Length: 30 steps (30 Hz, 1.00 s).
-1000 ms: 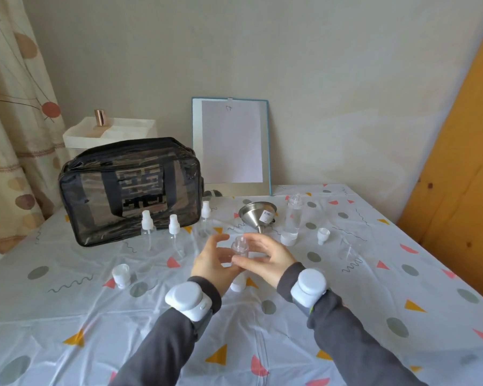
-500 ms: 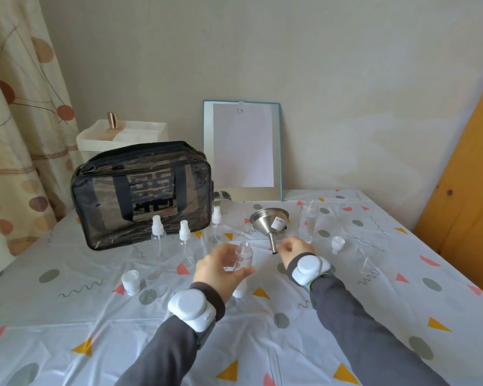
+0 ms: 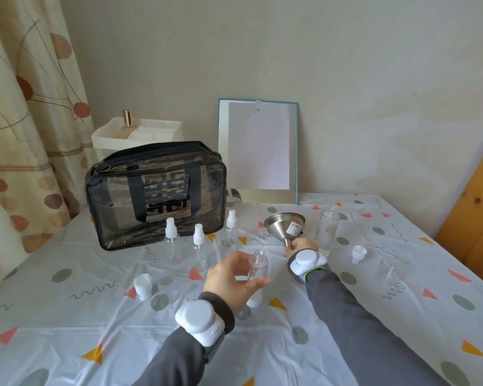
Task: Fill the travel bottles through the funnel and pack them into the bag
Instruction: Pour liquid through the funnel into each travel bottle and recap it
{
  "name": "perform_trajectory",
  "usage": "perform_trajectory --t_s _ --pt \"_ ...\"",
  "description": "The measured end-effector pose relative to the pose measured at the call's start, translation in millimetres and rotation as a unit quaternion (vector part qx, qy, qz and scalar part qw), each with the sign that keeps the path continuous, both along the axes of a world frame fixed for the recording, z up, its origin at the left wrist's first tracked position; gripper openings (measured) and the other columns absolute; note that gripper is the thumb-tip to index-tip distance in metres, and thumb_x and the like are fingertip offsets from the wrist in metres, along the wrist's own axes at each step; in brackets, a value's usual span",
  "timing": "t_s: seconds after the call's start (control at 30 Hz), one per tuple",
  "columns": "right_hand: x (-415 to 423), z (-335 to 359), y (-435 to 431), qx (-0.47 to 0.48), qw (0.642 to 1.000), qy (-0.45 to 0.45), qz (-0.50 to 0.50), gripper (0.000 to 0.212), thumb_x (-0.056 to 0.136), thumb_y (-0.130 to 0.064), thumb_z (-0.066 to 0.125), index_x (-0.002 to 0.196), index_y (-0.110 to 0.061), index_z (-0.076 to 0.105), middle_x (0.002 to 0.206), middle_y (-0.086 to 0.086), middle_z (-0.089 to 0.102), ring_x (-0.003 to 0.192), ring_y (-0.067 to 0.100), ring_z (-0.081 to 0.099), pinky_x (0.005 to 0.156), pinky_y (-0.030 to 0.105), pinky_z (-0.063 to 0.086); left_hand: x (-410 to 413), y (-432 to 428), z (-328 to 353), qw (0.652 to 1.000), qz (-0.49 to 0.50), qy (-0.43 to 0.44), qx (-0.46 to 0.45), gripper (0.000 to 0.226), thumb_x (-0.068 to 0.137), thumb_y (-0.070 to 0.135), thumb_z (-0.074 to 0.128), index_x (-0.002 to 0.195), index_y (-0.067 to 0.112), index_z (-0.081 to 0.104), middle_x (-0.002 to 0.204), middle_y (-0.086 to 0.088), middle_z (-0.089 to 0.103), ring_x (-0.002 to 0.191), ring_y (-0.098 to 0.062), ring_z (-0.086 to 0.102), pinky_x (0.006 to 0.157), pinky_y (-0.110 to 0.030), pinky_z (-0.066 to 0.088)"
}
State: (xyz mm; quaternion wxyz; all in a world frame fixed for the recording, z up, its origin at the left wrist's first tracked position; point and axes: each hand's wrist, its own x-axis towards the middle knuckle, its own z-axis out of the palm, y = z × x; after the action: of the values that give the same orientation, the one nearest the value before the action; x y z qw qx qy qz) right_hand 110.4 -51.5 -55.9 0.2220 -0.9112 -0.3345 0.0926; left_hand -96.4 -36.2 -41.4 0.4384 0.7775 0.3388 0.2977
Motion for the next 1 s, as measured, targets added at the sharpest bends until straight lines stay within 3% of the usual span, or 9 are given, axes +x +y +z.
perform_trajectory --t_s 0.1,0.17,0.27,0.37,0.43,0.57,0.67,0.9,1.0 --pt "1 -7 1 0.008 1.0 0.004 0.005 0.028 0.092 -0.026 0.051 0.105 -0.005 0.065 0.108 0.013 0.065 0.105 0.03 0.058 0.08 0.025 0.041 0 1 -1 1.0 0.001 0.006 0.0 0.035 0.067 0.032 0.08 0.094 0.028 0.058 0.094 0.012 0.064 0.087 0.004 0.057 0.067 -0.003 0.042" --pt "1 -11 3 0.021 1.0 0.019 0.002 0.026 0.09 -0.028 0.052 0.093 -0.006 0.067 0.089 0.013 0.062 0.087 0.028 0.057 0.07 0.021 0.036 1 1 -2 1.0 0.004 0.004 0.001 0.035 0.066 0.032 0.081 0.093 0.027 0.059 0.093 0.011 0.065 0.087 0.004 0.058 0.067 -0.001 0.042" --pt "2 -12 5 0.035 0.998 0.056 -0.001 0.024 0.086 -0.03 0.057 0.069 -0.014 0.055 0.07 0.004 0.049 0.073 0.02 0.043 0.067 0.019 0.03 1 2 -3 1.0 0.003 0.008 0.004 0.035 0.065 0.034 0.082 0.092 0.026 0.061 0.092 0.012 0.065 0.085 0.007 0.057 0.065 0.002 0.04" --pt "1 -11 3 0.077 0.99 0.118 -0.001 0.032 0.083 -0.025 0.061 0.053 -0.019 0.052 0.052 -0.004 0.046 0.068 0.021 0.047 0.064 0.021 0.034 1 3 -4 1.0 0.004 0.009 0.001 0.036 0.065 0.034 0.082 0.093 0.025 0.061 0.094 0.012 0.066 0.086 0.006 0.058 0.065 0.0 0.041" --pt "-3 -6 -1 0.117 0.981 0.155 0.004 0.021 0.082 -0.021 0.062 0.063 -0.014 0.064 0.052 -0.004 0.051 0.063 0.018 0.05 0.058 0.019 0.04 1 3 -4 1.0 0.008 0.01 0.001 0.036 0.065 0.035 0.082 0.092 0.026 0.06 0.094 0.012 0.066 0.087 0.004 0.059 0.065 -0.001 0.041" --pt "-21 20 -16 0.275 0.926 0.256 0.033 0.014 0.083 -0.014 0.067 0.092 -0.004 0.07 0.068 0.002 0.064 0.067 0.016 0.061 0.073 0.023 0.052 0 0 -3 1.0 0.021 0.011 0.007 0.034 0.064 0.037 0.081 0.089 0.03 0.059 0.092 0.014 0.064 0.085 0.006 0.057 0.063 -0.001 0.039" --pt "-43 45 -32 0.366 0.875 0.309 0.069 0.014 0.081 -0.007 0.068 0.095 -0.004 0.069 0.063 -0.006 0.064 0.056 0.003 0.062 0.058 0.01 0.05 1 -4 -3 1.0 0.025 0.008 0.01 0.034 0.064 0.037 0.082 0.088 0.03 0.059 0.09 0.015 0.064 0.084 0.007 0.057 0.064 -0.002 0.039" --pt "-80 74 -56 0.384 0.865 0.298 0.123 0.012 0.083 -0.01 0.067 0.093 -0.005 0.068 0.078 0.004 0.066 0.052 -0.007 0.06 0.048 0.003 0.041 0 -13 -5 0.999 0.033 0.004 0.023 0.034 0.063 0.039 0.082 0.085 0.032 0.057 0.086 0.018 0.063 0.08 0.01 0.055 0.063 -0.002 0.037" --pt "-88 75 -59 0.385 0.863 0.297 0.135 0.01 0.083 -0.009 0.066 0.092 -0.005 0.068 0.082 0.009 0.067 0.061 0.001 0.061 0.055 0.004 0.045 -1 -14 -4 0.999 0.035 0.005 0.026 0.034 0.063 0.039 0.082 0.081 0.036 0.053 0.083 0.02 0.061 0.078 0.012 0.053 0.06 -0.002 0.038"
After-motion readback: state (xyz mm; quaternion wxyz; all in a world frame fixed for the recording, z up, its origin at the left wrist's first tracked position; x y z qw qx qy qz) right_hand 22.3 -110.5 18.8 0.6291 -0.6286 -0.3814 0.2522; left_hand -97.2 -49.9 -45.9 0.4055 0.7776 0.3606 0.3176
